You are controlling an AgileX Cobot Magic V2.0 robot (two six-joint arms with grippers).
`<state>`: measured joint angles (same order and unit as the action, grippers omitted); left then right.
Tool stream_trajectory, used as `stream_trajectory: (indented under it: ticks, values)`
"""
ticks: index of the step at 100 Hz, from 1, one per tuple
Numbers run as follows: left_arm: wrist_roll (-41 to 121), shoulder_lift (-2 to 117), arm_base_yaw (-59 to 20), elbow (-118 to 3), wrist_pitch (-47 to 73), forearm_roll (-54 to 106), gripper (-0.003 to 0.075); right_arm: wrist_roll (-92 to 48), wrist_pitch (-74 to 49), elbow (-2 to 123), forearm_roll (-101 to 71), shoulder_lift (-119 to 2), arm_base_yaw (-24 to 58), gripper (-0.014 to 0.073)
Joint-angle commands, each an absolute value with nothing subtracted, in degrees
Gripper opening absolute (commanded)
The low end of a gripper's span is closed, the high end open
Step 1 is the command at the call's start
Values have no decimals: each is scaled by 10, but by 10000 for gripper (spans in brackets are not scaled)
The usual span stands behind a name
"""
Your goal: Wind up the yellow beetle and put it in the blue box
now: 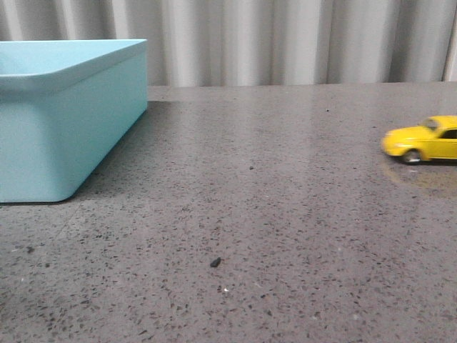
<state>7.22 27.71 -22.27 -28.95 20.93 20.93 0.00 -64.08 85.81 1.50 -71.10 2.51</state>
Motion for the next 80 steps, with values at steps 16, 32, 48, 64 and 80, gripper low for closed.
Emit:
stream_trajectory:
  ticks: [16,32,48,64,80]
  values:
    - [72,284,-226,-313,167,218,209,-7,-579,877,12,-649,123,-62]
    - [72,284,-226,-331,171,218,4,-7,-573,877,12,-631,153,-62]
    - [98,284,-226,-346,172,218,-21,-7,-573,877,12,-617,154,-62]
    - [117,284,-226,-362,188,218,-21,-7,-573,877,3,-597,158,-62]
    - [155,297,-226,-392,199,218,-21,-7,-570,877,-16,-569,158,-62]
